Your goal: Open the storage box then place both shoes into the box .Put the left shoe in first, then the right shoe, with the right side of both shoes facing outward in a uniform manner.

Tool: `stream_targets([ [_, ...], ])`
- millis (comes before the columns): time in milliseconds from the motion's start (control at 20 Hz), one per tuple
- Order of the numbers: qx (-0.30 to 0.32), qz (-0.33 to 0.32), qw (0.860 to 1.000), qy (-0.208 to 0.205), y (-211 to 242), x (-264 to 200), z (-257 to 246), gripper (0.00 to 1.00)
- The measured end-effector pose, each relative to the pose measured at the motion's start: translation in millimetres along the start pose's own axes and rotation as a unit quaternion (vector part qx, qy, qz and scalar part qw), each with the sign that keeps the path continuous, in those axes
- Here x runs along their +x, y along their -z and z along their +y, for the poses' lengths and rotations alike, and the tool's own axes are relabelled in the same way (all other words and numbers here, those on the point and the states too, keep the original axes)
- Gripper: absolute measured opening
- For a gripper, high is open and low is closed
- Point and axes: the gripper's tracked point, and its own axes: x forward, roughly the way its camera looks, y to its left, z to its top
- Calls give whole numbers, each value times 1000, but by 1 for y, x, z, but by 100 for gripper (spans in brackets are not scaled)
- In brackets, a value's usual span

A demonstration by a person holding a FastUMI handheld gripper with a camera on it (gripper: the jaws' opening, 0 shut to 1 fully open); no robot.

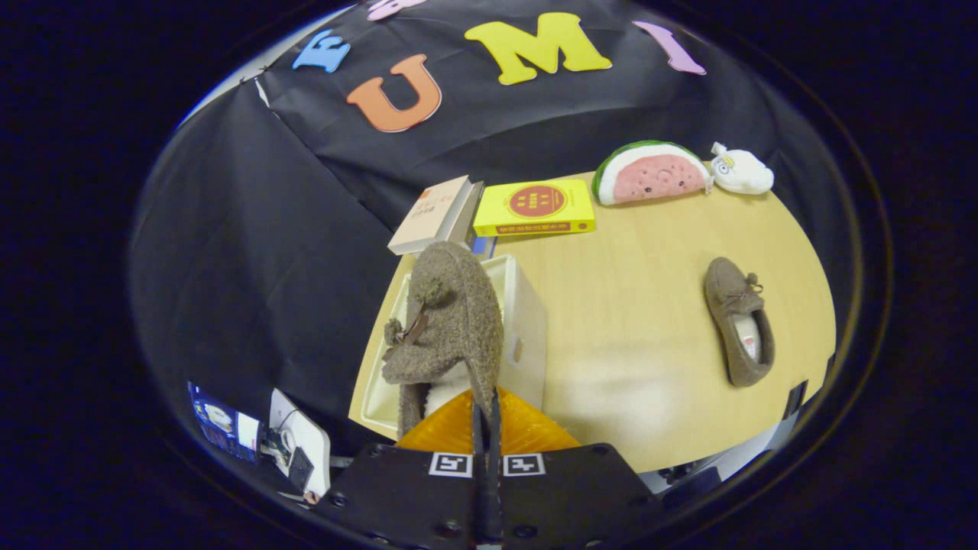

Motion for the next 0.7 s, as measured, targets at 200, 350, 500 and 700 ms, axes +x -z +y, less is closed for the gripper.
stream_targets([
  [200, 12, 1, 1000, -13, -3, 37, 33, 0],
  [350, 38, -13, 999, -16, -16, 58, 44, 0],
  [500, 46, -16, 999, -4, -24, 81, 51, 0],
  [700, 32, -2, 999, 13, -18, 112, 64, 0],
])
